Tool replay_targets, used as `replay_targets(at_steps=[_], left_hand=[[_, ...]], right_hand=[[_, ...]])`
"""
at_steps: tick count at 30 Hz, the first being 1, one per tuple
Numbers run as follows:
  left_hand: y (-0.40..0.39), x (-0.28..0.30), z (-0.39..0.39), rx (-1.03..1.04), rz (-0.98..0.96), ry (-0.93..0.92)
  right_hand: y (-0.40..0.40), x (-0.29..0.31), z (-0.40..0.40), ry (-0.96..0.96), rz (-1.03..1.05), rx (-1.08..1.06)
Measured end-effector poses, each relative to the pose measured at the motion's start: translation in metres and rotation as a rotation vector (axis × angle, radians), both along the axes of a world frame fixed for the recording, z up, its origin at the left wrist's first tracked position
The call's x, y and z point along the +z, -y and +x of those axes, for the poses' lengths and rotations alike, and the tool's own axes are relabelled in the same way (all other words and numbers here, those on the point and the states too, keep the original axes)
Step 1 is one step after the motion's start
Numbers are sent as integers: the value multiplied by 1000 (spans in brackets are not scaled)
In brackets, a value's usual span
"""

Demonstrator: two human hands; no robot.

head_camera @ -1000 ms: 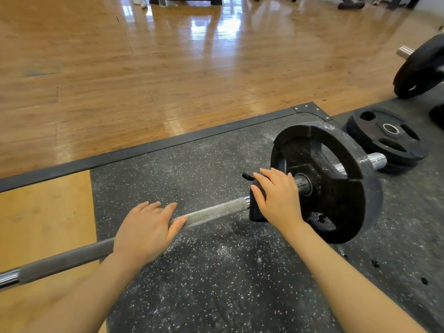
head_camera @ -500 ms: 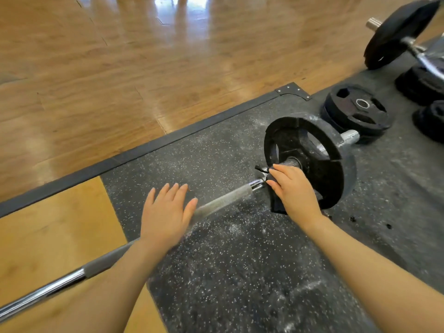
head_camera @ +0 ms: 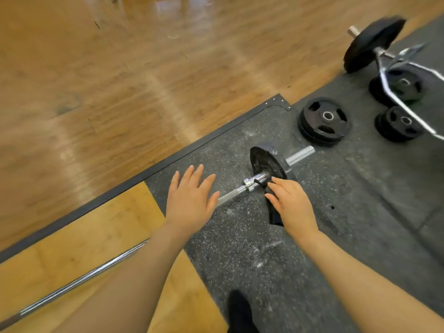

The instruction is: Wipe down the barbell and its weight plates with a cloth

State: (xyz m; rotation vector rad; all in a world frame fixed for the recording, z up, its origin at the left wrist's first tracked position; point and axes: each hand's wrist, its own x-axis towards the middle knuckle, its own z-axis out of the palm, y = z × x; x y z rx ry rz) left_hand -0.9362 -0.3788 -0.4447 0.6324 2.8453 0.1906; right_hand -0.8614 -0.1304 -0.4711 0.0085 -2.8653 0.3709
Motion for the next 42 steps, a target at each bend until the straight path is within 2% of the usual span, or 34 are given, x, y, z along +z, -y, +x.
replay_targets(at_steps=[4,8,15,21,30,35,42], left_hand=[[-17,80,18,17,71,-6],[-29,133,30,83,129,10],[-55,158,46,170,130,67],[-118,150,28,167,42,44],[-197,115,14,546,11,92],[-196,97,22,624,-28,99],[-184,51,11,629,-70,142]], right_hand=[[-2,86,10,-33,-12,17],[-4,143,25,-45,-35,-20],[-30,164,50,23,-92,-94],[-101,161,20,73,-139,-66],[-216,141,-37,216,-189,84],[-226,121,-56,298,-227,155],[-207,79,-69,291,-256,190]])
